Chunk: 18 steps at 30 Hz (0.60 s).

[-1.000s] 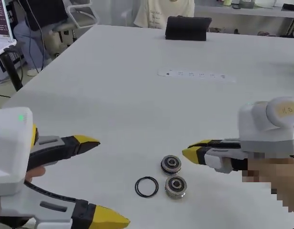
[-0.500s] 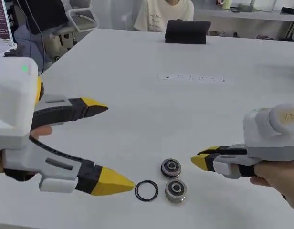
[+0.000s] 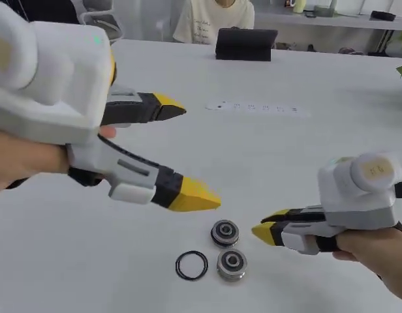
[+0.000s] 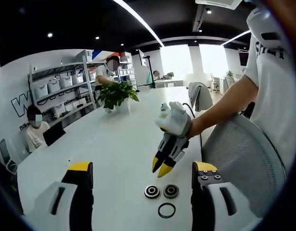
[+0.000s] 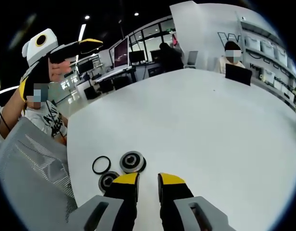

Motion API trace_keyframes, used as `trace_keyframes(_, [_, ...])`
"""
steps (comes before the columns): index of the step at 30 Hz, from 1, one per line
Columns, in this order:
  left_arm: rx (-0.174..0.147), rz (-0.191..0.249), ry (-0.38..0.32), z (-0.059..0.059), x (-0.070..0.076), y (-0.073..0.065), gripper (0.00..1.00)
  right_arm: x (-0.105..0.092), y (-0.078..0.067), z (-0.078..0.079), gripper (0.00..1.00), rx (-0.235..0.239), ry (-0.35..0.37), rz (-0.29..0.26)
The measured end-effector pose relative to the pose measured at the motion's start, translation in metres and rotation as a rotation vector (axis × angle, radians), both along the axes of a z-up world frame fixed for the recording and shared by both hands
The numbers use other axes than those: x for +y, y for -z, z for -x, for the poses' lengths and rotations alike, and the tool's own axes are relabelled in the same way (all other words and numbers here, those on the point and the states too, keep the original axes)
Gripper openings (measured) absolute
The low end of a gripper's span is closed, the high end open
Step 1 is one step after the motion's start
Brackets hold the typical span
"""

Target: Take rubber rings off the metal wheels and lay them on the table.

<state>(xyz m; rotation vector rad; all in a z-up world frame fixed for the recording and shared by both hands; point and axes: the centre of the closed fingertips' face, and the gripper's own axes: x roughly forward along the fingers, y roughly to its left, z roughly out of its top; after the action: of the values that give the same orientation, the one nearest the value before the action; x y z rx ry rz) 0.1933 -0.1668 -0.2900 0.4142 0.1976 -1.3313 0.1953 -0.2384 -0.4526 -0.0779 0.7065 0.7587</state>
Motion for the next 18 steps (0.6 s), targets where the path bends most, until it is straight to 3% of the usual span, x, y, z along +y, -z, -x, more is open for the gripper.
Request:
trace_keyframes(3, [0.002,0.006,0.011,-0.003,-0.007,0.002,0.80,0.000,0.000,0.000,0.13,0.000,0.002,-0.001])
trace_keyframes(7, [-0.008,0.005,0.016,-0.017,-0.021,0.011,0.73,0.000,0.002,0.001,0.14,0.004,-0.003,-0.003])
trace_keyframes(11, [-0.012,-0.016,0.019,-0.026,-0.030,0.028,0.67,0.002,0.003,0.001,0.15,0.004,-0.009,-0.005])
trace_keyframes(18, [-0.007,-0.039,0.019,-0.026,-0.036,0.065,0.53,0.005,0.004,0.002,0.17,-0.007,-0.021,-0.013])
